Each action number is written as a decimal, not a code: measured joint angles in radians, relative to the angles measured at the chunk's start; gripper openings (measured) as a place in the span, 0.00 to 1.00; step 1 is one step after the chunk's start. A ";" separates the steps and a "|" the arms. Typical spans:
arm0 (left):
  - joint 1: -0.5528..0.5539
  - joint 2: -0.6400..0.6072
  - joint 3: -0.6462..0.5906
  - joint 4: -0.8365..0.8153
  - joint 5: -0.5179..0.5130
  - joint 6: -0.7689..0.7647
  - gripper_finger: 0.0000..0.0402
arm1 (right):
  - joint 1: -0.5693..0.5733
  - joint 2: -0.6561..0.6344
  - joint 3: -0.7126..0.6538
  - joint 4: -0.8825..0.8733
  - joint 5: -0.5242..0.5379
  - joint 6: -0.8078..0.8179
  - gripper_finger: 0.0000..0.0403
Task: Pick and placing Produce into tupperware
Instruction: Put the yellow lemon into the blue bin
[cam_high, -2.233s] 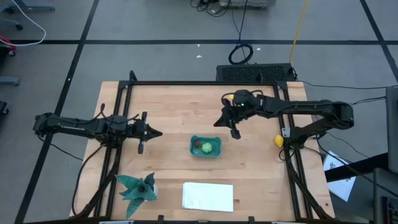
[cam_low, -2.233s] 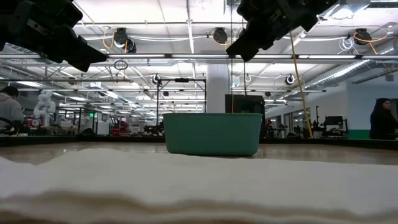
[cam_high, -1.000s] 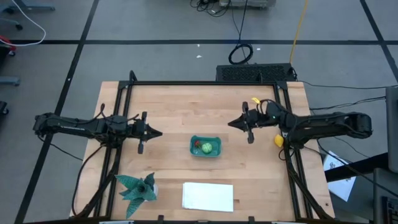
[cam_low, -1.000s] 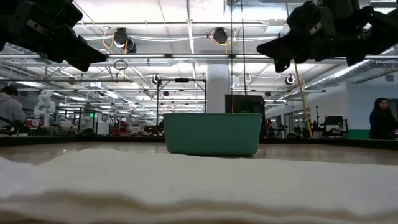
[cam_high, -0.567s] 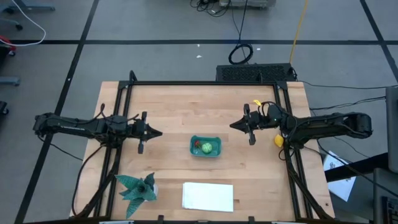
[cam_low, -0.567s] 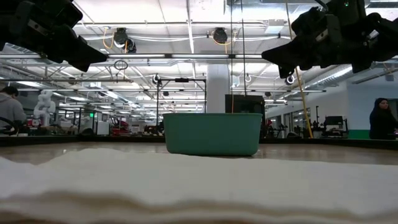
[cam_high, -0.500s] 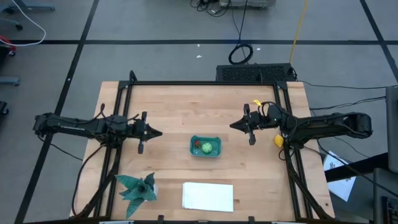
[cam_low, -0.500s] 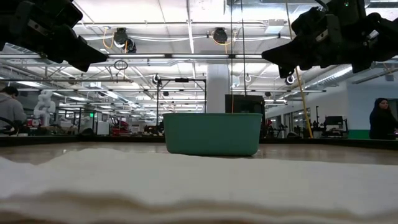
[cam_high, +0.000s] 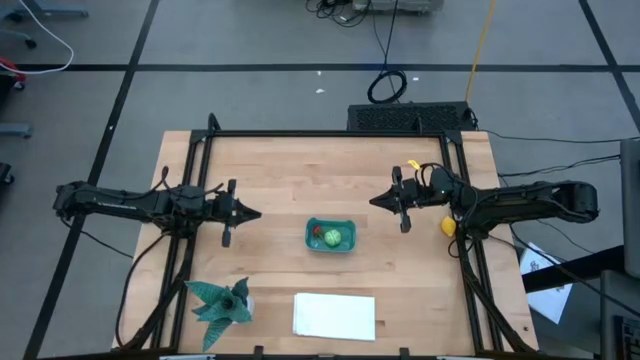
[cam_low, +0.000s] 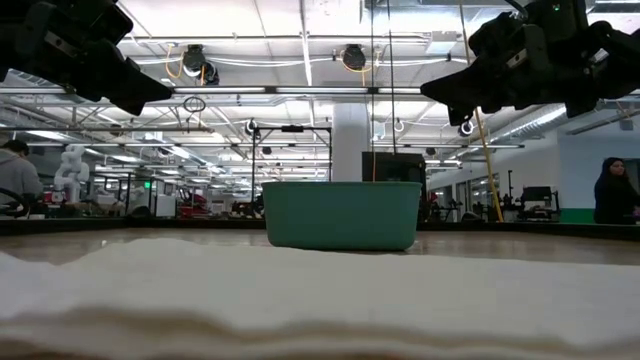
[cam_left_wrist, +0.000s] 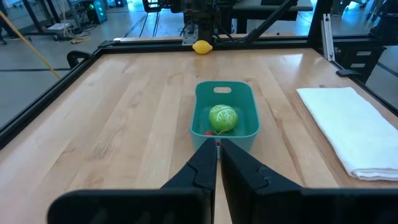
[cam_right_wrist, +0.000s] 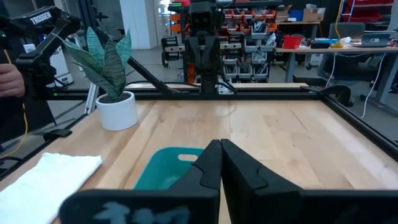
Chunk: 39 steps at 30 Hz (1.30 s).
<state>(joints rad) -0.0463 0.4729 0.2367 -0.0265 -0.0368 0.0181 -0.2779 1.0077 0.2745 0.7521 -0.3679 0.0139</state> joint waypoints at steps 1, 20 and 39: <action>0.000 0.000 0.000 0.000 0.000 0.000 0.06 | 0.000 0.000 0.000 0.000 0.000 0.000 0.00; 0.000 0.000 0.000 0.000 0.000 -0.003 0.06 | 0.000 -0.026 0.000 -0.042 -0.003 0.030 0.00; 0.000 0.000 0.000 0.000 -0.019 -0.006 0.06 | -0.003 -0.390 0.050 -0.592 0.108 0.076 0.00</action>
<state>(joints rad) -0.0463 0.4731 0.2367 -0.0265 -0.0555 0.0120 -0.2806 0.6180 0.3241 0.1603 -0.2597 0.0902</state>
